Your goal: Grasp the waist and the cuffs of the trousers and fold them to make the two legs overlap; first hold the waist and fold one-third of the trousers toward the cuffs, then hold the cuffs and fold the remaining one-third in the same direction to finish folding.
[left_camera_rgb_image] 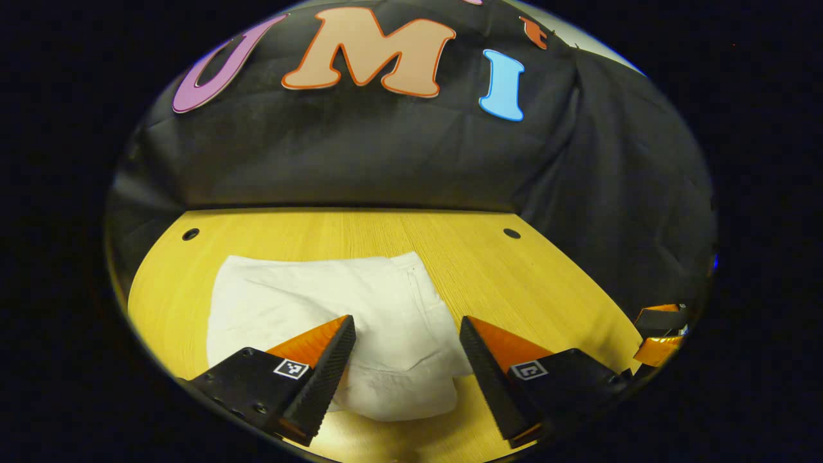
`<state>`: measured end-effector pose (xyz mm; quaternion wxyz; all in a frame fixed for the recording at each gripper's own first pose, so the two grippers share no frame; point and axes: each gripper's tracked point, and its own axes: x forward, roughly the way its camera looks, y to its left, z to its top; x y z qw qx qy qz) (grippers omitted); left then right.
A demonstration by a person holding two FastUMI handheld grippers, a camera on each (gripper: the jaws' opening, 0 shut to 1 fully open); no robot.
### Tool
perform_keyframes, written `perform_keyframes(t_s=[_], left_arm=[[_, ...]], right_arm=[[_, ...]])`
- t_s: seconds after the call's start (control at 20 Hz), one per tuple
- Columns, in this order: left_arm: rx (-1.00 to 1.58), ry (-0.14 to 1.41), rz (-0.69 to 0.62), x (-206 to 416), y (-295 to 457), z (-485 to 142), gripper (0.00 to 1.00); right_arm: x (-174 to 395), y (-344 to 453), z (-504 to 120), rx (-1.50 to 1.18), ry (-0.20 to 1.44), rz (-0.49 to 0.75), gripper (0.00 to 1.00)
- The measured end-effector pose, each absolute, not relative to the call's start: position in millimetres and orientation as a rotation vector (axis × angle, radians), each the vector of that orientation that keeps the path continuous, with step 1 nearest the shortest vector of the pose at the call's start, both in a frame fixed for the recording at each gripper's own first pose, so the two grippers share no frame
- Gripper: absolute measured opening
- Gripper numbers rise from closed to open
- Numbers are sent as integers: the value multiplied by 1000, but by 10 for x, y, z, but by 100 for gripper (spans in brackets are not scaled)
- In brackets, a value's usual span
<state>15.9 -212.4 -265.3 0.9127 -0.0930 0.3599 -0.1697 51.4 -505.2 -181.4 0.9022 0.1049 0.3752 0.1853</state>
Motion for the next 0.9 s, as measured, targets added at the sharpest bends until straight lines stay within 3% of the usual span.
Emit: perform_keyframes(t_s=[0.1, 0.15, 0.2, 0.4, 0.6, 0.65, 0.7, 0.9], left_arm=[[-163, 662, -311, 205, -1920, -2377, 96], [-142, 624, -290, 226, -1795, -2208, 96], [-120, 588, -267, 228, -1638, -2051, 95], [-76, 467, -202, 218, -1024, -1479, 95], [-76, 380, -132, 124, -468, -1156, 95], [-67, 361, -110, 116, -342, -1097, 95], [-53, 341, -94, 119, -235, -1031, 94], [-26, 301, -70, 135, 21, -860, 95]], right_arm=[[675, -4939, -1664, 220, 723, 376, 97], [765, -4858, -1572, 224, 692, 367, 92], [851, -4772, -1466, 231, 661, 356, 97], [1171, -4408, -995, 244, 517, 319, 97], [1467, -4171, -478, 238, 365, 281, 96], [1485, -4148, -395, 241, 331, 269, 92], [1521, -4096, -274, 248, 309, 261, 96], [1605, -3945, -220, 241, 288, 243, 92]])
